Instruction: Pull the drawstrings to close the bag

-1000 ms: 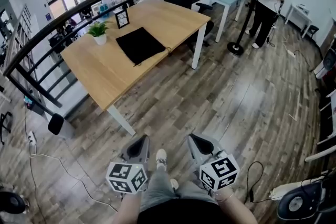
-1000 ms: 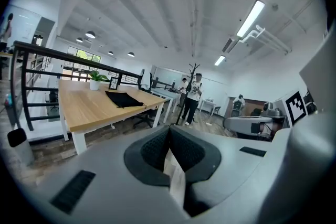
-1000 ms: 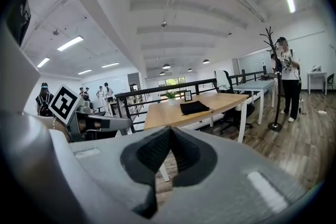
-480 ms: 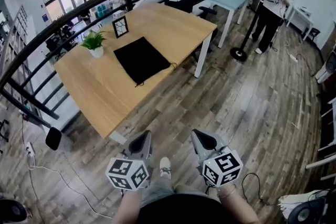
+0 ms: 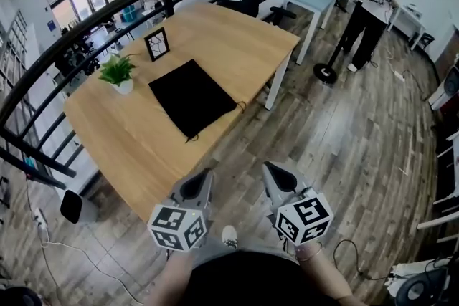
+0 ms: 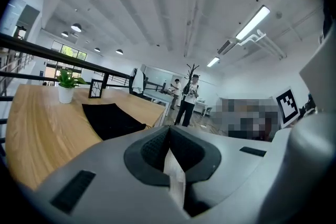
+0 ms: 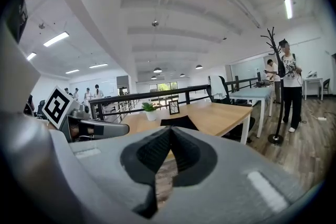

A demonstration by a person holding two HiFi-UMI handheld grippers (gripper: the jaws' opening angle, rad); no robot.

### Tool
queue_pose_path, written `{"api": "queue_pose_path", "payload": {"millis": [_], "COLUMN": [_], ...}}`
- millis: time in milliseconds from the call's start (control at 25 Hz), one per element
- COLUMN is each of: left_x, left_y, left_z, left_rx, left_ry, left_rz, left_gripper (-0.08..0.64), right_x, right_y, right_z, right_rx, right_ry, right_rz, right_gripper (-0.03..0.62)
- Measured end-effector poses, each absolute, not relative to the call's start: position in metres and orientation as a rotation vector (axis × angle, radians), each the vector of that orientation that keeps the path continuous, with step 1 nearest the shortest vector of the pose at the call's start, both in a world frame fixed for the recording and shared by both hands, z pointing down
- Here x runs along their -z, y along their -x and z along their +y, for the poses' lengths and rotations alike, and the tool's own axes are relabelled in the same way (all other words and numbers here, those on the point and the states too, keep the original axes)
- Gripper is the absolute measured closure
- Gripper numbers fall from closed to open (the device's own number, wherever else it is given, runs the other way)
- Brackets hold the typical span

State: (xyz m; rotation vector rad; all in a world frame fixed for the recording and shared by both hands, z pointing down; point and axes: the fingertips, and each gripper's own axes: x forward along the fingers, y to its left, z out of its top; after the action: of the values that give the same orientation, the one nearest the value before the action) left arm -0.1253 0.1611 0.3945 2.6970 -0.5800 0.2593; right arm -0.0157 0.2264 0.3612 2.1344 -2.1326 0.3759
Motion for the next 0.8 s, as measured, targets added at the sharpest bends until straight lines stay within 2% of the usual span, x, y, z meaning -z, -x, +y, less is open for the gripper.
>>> {"api": "queue_pose_path", "payload": {"millis": [800], "left_x": [-0.423], "left_y": [0.1], "left_z": [0.073], "left_rx": [-0.239], "left_ry": [-2.55], "left_rz": [-0.713], "left_gripper": [0.546], "right_x": [-0.382], "right_y": [-0.026], "right_z": [0.126], "right_rx": [-0.42], "right_ry": [-1.99], "right_rz": [-2.212], "right_gripper": [0.592]}}
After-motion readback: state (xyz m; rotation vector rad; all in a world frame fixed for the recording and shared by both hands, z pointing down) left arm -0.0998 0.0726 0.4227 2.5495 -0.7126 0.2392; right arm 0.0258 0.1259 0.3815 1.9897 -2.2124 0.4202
